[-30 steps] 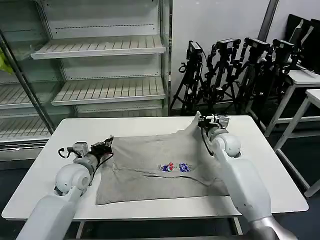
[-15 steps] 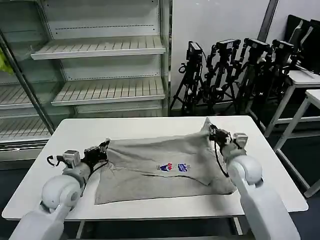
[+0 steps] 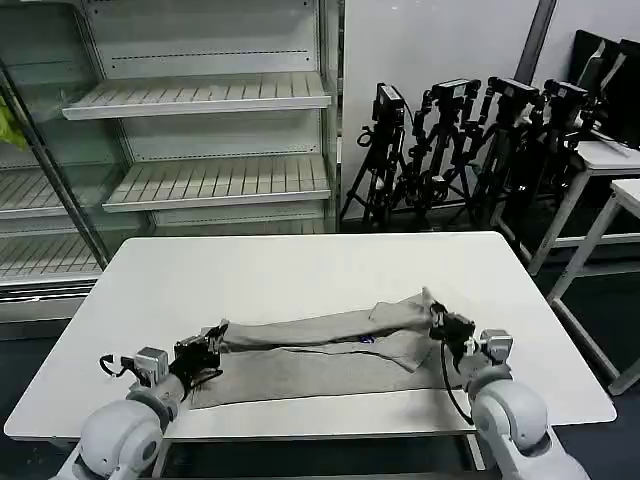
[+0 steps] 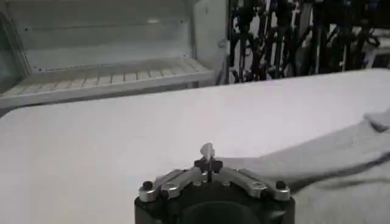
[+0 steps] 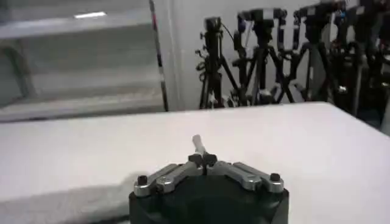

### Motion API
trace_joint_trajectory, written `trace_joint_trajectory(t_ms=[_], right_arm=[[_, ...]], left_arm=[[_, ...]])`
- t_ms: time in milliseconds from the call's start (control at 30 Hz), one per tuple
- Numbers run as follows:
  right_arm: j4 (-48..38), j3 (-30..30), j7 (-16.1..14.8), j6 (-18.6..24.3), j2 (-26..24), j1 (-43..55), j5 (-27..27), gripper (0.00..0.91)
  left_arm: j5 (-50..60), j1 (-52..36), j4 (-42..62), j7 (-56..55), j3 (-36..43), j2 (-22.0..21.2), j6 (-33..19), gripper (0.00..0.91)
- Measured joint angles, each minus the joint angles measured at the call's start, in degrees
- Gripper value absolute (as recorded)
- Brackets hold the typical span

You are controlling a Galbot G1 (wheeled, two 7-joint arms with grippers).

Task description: Fold and organize the clothes.

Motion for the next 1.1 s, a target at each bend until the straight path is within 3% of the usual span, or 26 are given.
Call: trace_joint_trajectory(t_ms=[400,933,967,1000,1033,1067,1100], right_arm=[[7.34,3.53,0.80,1.59,0.27,-7.77,-2.31,0.907],[17.21,7.07,1.51,4.25,1.62,-17.69,-6.35,0.907],[17.51,7.21,1.53,4.32,1.62,-17.99,-6.44,0.907],[17.79,7.36,1.57,4.39,1.61,-18.24,-6.51,0.907],[18.01,7.49,1.62,4.45,1.62,-18.46,-6.58,0.907],[18.22,7.64,1.71,4.50,1.65,-18.67,-6.63,0.907],[18.41,7.78,1.77,4.53,1.69,-18.85,-6.69,0.907]], left_arm=[[1.84,3.90,-1.99,-1.59,-1.96,-2.79,-0.19,0.907],[-4.84,8.75,-4.30,-11.36,-6.76,-13.39,-0.81,0.907],[-4.93,8.75,-4.06,-11.76,-6.62,-13.88,-0.75,0.836],[-5.04,8.74,-3.80,-12.09,-6.45,-14.32,-0.68,0.544],[-5.19,8.65,-3.54,-12.45,-6.21,-14.78,-0.61,0.333],[-5.19,8.56,-3.46,-12.68,-5.97,-15.10,-0.59,0.262],[-5.19,8.54,-3.43,-12.88,-5.73,-15.40,-0.58,0.101]])
